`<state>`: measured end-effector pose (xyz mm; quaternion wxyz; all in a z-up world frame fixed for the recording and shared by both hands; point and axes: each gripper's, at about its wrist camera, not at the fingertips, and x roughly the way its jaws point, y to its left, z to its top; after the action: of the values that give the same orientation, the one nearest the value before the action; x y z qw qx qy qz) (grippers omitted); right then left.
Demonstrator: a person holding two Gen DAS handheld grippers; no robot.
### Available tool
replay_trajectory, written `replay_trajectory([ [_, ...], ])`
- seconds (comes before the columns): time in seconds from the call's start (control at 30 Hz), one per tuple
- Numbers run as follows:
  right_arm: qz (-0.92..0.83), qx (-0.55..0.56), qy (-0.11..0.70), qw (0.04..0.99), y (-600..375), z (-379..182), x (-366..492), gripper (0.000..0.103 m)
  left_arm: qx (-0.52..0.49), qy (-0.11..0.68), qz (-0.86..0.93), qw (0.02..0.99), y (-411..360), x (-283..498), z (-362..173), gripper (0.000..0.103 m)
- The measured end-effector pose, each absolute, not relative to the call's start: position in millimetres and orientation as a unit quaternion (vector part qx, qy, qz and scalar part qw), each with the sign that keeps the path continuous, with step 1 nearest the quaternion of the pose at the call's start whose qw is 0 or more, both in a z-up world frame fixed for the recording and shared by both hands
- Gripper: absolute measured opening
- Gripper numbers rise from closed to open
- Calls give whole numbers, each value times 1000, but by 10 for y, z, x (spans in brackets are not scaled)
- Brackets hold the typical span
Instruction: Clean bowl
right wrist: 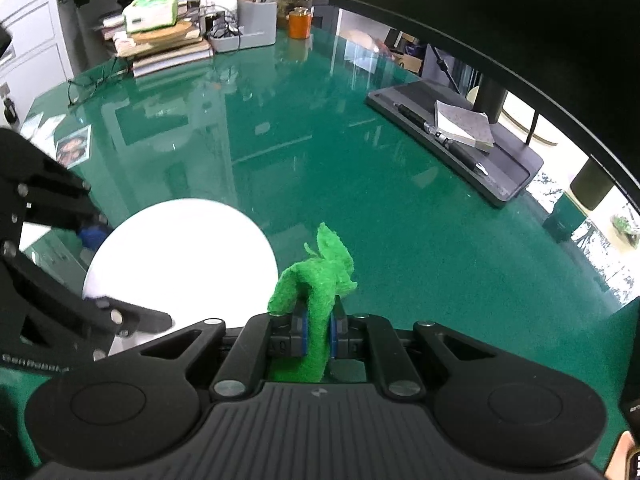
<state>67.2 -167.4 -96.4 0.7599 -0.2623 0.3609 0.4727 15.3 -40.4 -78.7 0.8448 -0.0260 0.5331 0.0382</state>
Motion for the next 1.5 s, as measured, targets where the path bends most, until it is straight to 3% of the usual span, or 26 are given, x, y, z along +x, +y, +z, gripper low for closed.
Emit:
replay_trajectory([
  [1.5, 495, -271, 334, 755, -1651, -973, 636, 10, -33, 539, 36, 841, -389, 158, -795, 52],
])
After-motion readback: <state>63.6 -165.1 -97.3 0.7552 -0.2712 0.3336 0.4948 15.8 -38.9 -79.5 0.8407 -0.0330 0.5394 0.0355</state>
